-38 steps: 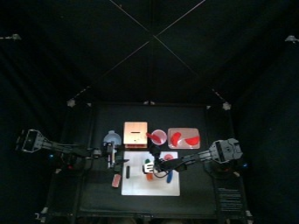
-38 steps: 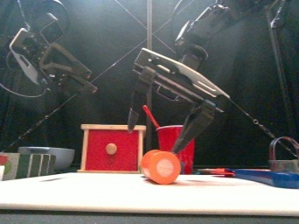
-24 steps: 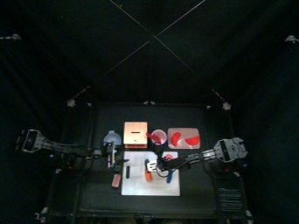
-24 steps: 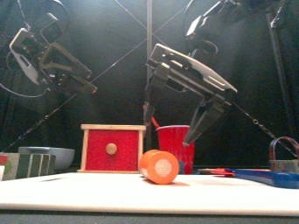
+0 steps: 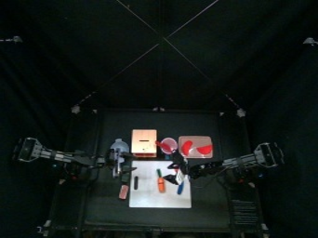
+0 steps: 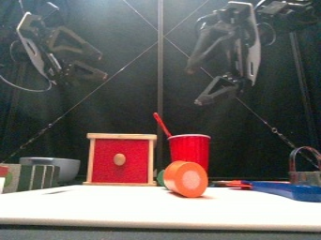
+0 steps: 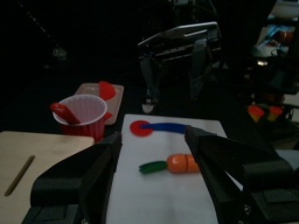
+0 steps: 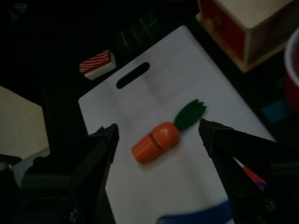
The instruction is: Grasp knife with both hands
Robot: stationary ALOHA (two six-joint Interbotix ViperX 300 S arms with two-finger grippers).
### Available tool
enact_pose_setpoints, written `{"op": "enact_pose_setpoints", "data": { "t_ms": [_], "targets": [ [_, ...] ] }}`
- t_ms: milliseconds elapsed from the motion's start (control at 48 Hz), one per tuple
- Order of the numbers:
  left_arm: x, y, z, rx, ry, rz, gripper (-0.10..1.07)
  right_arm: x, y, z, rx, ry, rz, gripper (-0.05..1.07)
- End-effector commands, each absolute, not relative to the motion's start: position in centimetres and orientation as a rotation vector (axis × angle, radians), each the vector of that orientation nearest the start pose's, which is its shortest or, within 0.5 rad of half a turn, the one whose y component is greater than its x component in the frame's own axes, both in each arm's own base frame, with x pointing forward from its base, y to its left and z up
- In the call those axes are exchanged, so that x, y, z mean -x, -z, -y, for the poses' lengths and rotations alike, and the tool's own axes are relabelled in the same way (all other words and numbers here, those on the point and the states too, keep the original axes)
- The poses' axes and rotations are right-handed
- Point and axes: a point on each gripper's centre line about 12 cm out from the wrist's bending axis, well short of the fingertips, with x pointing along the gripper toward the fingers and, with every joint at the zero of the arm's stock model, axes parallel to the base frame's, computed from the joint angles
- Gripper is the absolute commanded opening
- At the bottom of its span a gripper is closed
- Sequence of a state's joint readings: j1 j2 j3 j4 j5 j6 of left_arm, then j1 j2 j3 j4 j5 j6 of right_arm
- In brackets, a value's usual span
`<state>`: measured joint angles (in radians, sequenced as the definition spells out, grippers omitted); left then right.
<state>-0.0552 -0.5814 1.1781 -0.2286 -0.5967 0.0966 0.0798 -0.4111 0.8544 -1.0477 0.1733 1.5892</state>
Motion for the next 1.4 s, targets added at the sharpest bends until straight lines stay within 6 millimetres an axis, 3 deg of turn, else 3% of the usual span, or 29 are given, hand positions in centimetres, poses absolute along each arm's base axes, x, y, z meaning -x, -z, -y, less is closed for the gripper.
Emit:
{"op": "enact_pose_setpoints", "data": {
  "t_ms": [0, 167, 583, 750, 896, 1021, 1104, 1250, 1375],
  "targets": [
    [-25.6, -25.0, -0.3, 0.102, -0.084, 0.020, 0.93, -29.7, -25.1, 0.0, -0.466, 0.204, -0.440, 1.02],
    [-25.5, -24.9, -0.8, 0.124, -0.113, 0.016, 0.93, -28.3, -24.8, 0.4, -0.475, 0.189, -0.425, 1.02],
    [-25.2, -24.3, -1.9, 0.113, -0.153, -0.002, 0.93, -28.1, -24.2, 1.5, -0.482, 0.233, -0.434, 1.02],
    [-25.2, -24.3, -2.2, 0.106, -0.161, -0.002, 0.93, -28.9, -25.6, 2.4, -0.456, 0.249, -0.394, 1.02],
    [-25.2, -24.3, -2.1, 0.111, -0.159, -0.003, 0.93, -30.5, -25.1, 2.8, -0.431, 0.262, -0.422, 1.01],
    [-25.2, -24.3, -2.1, 0.110, -0.156, -0.006, 0.93, -31.6, -26.0, 2.8, -0.385, 0.255, -0.405, 1.01],
    [-25.3, -24.4, -2.1, 0.110, -0.157, -0.006, 0.93, -31.5, -26.6, 4.0, -0.331, 0.323, -0.398, 1.01],
    [-25.2, -24.1, -2.1, 0.109, -0.157, -0.014, 0.93, -30.7, -27.7, 7.9, -0.313, 0.696, -0.499, 1.01],
    [-25.0, -23.8, -2.1, 0.101, -0.156, -0.023, 0.93, -32.2, -29.8, 7.0, -0.368, 0.645, -0.646, 1.01]
  ]
}}
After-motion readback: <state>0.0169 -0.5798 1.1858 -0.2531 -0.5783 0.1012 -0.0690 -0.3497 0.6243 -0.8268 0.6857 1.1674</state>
